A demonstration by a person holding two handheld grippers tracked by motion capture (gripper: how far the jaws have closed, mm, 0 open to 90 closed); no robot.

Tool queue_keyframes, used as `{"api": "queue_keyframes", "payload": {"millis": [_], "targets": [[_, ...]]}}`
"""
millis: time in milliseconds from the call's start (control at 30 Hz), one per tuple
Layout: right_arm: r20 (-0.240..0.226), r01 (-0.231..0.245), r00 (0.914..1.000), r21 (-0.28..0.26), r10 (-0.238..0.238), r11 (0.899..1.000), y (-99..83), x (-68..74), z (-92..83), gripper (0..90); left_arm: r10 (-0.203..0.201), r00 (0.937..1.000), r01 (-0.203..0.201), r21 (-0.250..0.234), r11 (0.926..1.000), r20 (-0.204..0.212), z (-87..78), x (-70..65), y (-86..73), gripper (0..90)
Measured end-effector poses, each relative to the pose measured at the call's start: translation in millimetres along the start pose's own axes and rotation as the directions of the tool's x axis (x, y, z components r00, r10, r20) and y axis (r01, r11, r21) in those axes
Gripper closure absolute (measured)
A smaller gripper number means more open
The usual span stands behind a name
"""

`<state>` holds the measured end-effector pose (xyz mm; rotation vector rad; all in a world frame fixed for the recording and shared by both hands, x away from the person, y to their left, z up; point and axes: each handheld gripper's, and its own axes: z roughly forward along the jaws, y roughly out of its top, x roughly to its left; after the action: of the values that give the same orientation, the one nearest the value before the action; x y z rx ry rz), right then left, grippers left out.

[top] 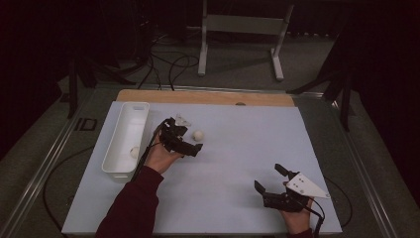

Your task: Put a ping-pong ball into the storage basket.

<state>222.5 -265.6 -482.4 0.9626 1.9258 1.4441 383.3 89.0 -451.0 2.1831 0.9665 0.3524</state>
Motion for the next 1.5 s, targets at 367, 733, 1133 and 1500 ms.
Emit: {"api": "queue_keyframes", "payload": {"millis": [367,733,1133,1500], "targets": [[0.001,0.000,1.0000,-0.004,0.000,1.000,0.1,-0.2,-0.2,8.1,0.004,1.0000,-0.004,0.006,1.0000,0.008,7.2,-1.4,0.8,0.5],[0.002,0.000,1.0000,-0.003,0.000,1.000,0.1,-0.6,-0.8,8.1,0.009,0.9999,-0.009,0.008,0.9999,0.012,15.8,-2.0,1.1,0.5],[0.002,0.000,1.0000,-0.003,0.000,1.000,0.0,-0.7,-0.5,8.1,0.006,0.9999,-0.006,0.035,0.9994,0.012,27.3,3.0,-0.9,0.5],[0.001,-0.002,1.0000,-0.003,0.002,1.000,0.0,-0.7,-0.6,8.1,0.004,1.0000,-0.004,0.049,0.9988,0.008,36.7,6.6,-1.8,0.5]]}}
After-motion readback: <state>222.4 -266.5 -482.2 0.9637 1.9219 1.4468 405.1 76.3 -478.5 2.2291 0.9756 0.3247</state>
